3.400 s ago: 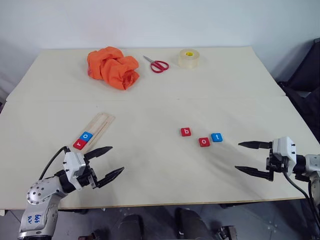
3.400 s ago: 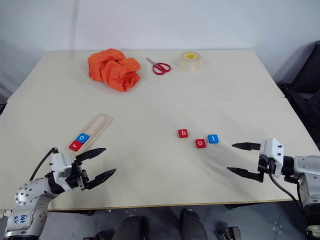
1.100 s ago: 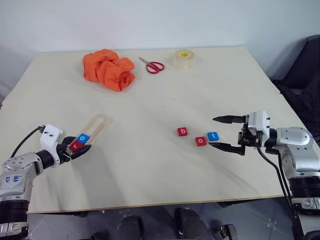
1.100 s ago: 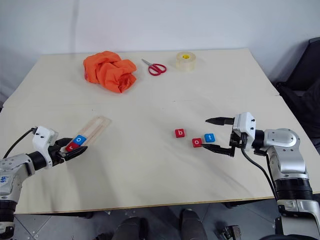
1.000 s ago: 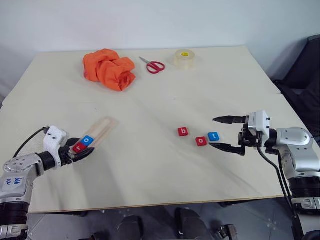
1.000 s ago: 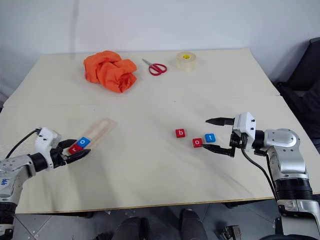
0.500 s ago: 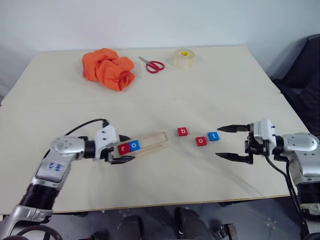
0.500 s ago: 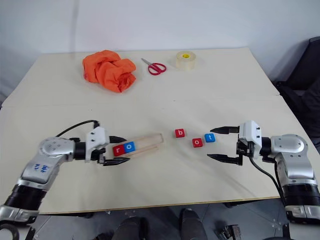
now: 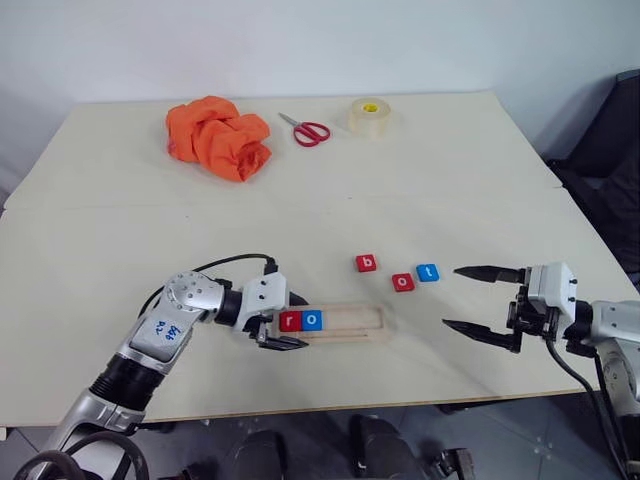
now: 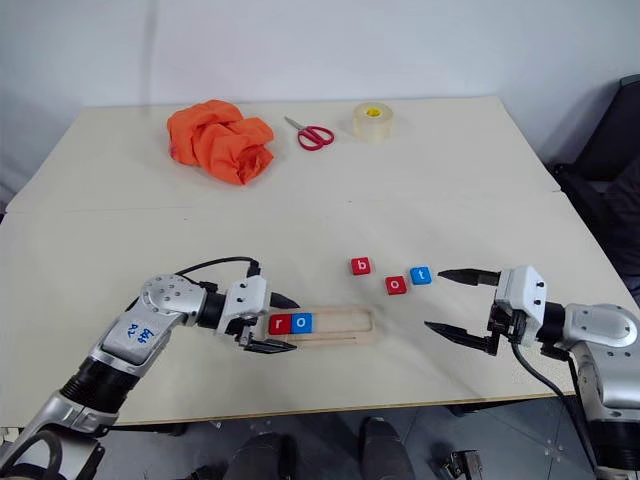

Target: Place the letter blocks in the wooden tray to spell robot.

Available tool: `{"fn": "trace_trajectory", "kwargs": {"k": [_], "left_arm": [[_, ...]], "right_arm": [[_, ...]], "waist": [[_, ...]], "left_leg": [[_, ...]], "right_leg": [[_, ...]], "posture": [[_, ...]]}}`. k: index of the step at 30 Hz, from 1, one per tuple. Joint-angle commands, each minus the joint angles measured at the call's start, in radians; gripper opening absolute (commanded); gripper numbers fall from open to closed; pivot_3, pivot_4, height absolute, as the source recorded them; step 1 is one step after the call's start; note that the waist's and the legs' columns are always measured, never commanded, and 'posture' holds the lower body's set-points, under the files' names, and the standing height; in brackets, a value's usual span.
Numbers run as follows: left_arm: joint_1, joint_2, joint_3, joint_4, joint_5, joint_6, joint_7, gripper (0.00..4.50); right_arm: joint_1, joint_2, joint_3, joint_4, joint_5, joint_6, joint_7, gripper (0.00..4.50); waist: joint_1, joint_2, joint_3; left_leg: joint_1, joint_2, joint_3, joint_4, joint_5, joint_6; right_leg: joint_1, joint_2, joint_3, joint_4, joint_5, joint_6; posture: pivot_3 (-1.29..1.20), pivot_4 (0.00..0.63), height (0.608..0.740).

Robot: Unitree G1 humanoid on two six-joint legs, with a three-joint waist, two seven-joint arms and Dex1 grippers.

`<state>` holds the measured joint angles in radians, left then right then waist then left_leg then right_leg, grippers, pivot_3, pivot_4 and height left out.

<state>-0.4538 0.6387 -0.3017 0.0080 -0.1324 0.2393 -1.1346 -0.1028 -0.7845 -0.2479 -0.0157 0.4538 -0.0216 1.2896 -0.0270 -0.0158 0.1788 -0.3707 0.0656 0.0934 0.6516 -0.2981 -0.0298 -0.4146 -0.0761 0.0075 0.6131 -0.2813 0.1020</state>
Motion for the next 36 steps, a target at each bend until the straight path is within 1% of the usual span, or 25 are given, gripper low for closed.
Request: {"fn": "trace_trajectory", "kwargs": {"k": [1, 2, 3, 9, 11, 15, 17, 21, 22, 25, 30, 36], "left_arm": [[-0.016, -0.013, -0.001, -0.002, 0.013, -0.007, 0.008, 4.14], [-0.017, -0.017, 0.0, -0.001, 0.019, -0.01, 0.015, 4.44], [-0.016, -0.019, 0.002, -0.003, 0.024, -0.007, 0.022, 4.47], [0.013, -0.003, 0.026, -0.042, 0.017, 0.005, 0.033, 4.47], [0.033, 0.005, 0.062, -0.062, -0.02, -0.018, 0.021, 4.47], [0.115, 0.033, 0.215, -0.087, -0.168, -0.096, -0.048, 4.47], [0.136, 0.034, 0.257, -0.071, -0.213, -0.106, -0.069, 4.47], [0.178, 0.016, 0.357, 0.046, -0.308, -0.248, -0.18, 4.47], [0.182, 0.013, 0.363, 0.071, -0.318, -0.266, -0.204, 4.47], [0.17, 0.004, 0.365, 0.183, -0.314, -0.386, -0.296, 4.47], [0.143, -0.02, 0.365, 0.309, -0.36, -0.447, -0.44, 4.47], [0.126, -0.03, 0.348, 0.333, -0.369, -0.45, -0.45, 4.47]], "right_arm": [[0.007, -0.019, -0.034, -0.04, 0.023, 0.005, -0.018, 4.5], [0.006, -0.02, -0.034, -0.04, 0.023, 0.006, -0.02, 4.5], [0.004, -0.019, -0.032, -0.042, 0.023, 0.007, -0.024, 4.5], [-0.011, -0.005, -0.028, -0.053, 0.027, 0.02, -0.06, 4.5], [-0.009, -0.001, -0.032, -0.071, 0.031, 0.045, -0.091, 4.5], [0.022, 0.001, -0.034, -0.148, 0.004, 0.183, -0.249, 4.5], [0.027, 0.003, -0.032, -0.176, 0.019, 0.266, -0.308, 4.5], [0.066, 0.025, -0.037, -0.339, 0.055, 0.523, -0.509, 4.5], [0.082, 0.022, -0.039, -0.376, 0.061, 0.565, -0.533, 4.5], [0.132, 0.037, -0.054, -0.461, 0.06, 0.579, -0.575, 4.5], [0.224, 0.061, -0.065, -0.547, 0.053, 0.591, -0.616, 4.5], [0.274, 0.072, -0.072, -0.566, 0.053, 0.575, -0.619, 4.5]], "waist": [[0.001, 0.0, 0.0], [0.001, 0.0, 0.0], [0.001, 0.0, 0.0], [0.0, 0.0, 0.0], [0.0, 0.0, 0.0], [-0.001, 0.0, 0.0], [0.0, 0.0, 0.0], [0.002, 0.0, 0.0], [0.003, 0.0, 0.0], [0.005, 0.0, 0.0], [0.002, -0.001, 0.0], [0.0, -0.002, -0.001]], "left_leg": [[0.0, 0.0, 0.0, 0.0, 0.0, 0.0], [0.0, 0.0, 0.0, 0.0, 0.0, 0.0], [0.0, 0.0, 0.0, 0.0, 0.0, 0.0], [0.0, 0.0, 0.0, 0.0, 0.0, 0.0], [0.0, 0.0, 0.0, 0.0, 0.0, 0.0], [0.0, 0.001, 0.0, -0.001, 0.0, 0.0], [0.0, 0.001, -0.001, -0.001, 0.0, 0.0], [0.0, 0.0, -0.001, 0.0, 0.0, 0.0], [0.0, 0.0, -0.001, 0.0, 0.0, 0.0], [-0.001, 0.0, -0.001, -0.001, 0.0, 0.001], [-0.002, 0.0, -0.001, -0.001, -0.001, 0.002], [-0.002, 0.0, -0.001, -0.001, -0.002, 0.003]], "right_leg": [[0.0, 0.0, 0.0, 0.0, 0.0, 0.0], [0.0, 0.0, 0.0, 0.0, 0.0, 0.0], [0.0, 0.0, 0.0, 0.0, 0.0, 0.0], [0.0, 0.0, 0.0, 0.0, 0.0, 0.0], [0.0, 0.0, 0.0, 0.0, 0.0, 0.0], [0.0, 0.0, 0.0, 0.0, 0.0, 0.0], [0.0, 0.0, 0.0, 0.0, 0.0, -0.001], [0.0, -0.001, -0.001, 0.0, 0.0, -0.001], [0.0, -0.001, -0.001, 0.0, 0.0, -0.001], [0.0, -0.001, -0.001, -0.001, -0.001, -0.001], [0.0, -0.001, -0.001, -0.002, 0.0, -0.001], [0.0, -0.001, -0.001, -0.002, 0.0, 0.0]], "posture": [[0.0, 0.15, 0.74], [0.0, 0.15, 0.74], [0.0, 0.15, 0.74], [0.0, 0.15, 0.74], [0.0, 0.15, 0.74], [0.0, 0.15, 0.74], [0.0, 0.15, 0.74], [0.0, 0.15, 0.74], [0.0, 0.15, 0.74], [0.0, 0.15, 0.74], [0.0, 0.15, 0.74], [0.0, 0.15, 0.74]]}}
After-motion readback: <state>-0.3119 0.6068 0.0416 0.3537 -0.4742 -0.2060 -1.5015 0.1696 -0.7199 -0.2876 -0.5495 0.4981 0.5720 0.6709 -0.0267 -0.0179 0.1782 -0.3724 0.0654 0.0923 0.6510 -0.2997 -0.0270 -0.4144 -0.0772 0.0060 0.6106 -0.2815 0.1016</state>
